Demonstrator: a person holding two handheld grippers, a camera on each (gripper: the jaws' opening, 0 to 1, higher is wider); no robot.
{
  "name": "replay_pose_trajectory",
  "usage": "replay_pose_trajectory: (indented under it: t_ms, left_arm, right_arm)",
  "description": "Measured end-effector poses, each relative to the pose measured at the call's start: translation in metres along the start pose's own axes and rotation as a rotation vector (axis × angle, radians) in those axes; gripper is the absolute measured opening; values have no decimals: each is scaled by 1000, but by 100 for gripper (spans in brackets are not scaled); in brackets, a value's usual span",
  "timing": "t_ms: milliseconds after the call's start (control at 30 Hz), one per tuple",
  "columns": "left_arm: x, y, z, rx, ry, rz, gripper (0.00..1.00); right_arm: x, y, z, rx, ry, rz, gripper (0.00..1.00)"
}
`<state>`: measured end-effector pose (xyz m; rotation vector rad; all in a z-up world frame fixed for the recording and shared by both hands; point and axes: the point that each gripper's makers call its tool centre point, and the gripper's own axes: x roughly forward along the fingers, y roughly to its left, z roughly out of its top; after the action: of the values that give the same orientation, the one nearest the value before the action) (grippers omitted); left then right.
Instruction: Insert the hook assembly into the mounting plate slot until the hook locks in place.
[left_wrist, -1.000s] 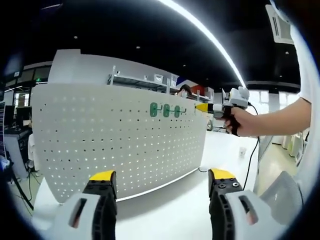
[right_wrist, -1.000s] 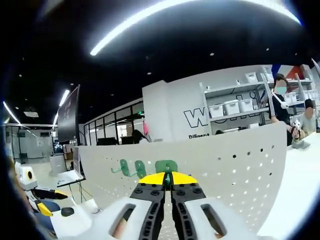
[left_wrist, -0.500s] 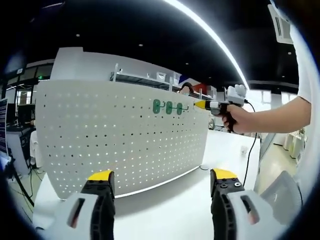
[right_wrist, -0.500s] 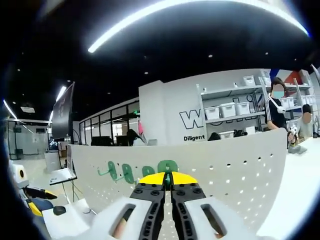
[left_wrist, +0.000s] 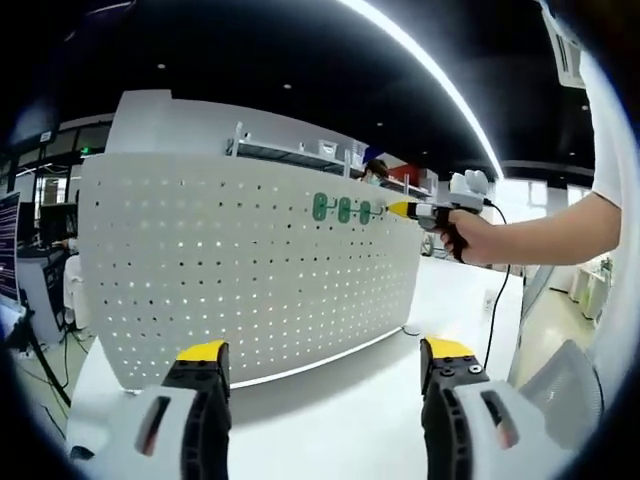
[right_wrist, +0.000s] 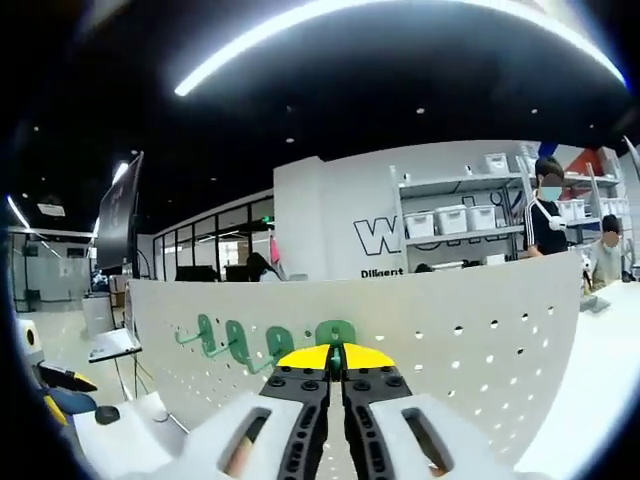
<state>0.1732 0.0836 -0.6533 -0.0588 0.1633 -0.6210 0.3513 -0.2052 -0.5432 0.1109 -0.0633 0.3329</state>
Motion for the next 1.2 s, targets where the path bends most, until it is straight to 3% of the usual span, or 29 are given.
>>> replay_pose_trajectory:
  t_ms: [300,633,767,1033,1200]
  left_arm:
    - [-4,4,-3,-14,6,11,79]
    - [-4,6,-2,-21,2,17,78]
    - [-6,8,-2,-28,-1,23,77]
    - [-6,5,-1,-28,-5,9,77]
    - [-8,8,0,-35,-10,16,77]
  right_arm:
    - [4,-3,-4,-15,8,-4,1]
    - [7,0,-7,-104,10,-45,1]
    - [8,1,-7,-136,9,-105,1]
    - [10,-2,-9,-98,-19,-211,1]
    - [12,-1,-13,-103,7,-254,2]
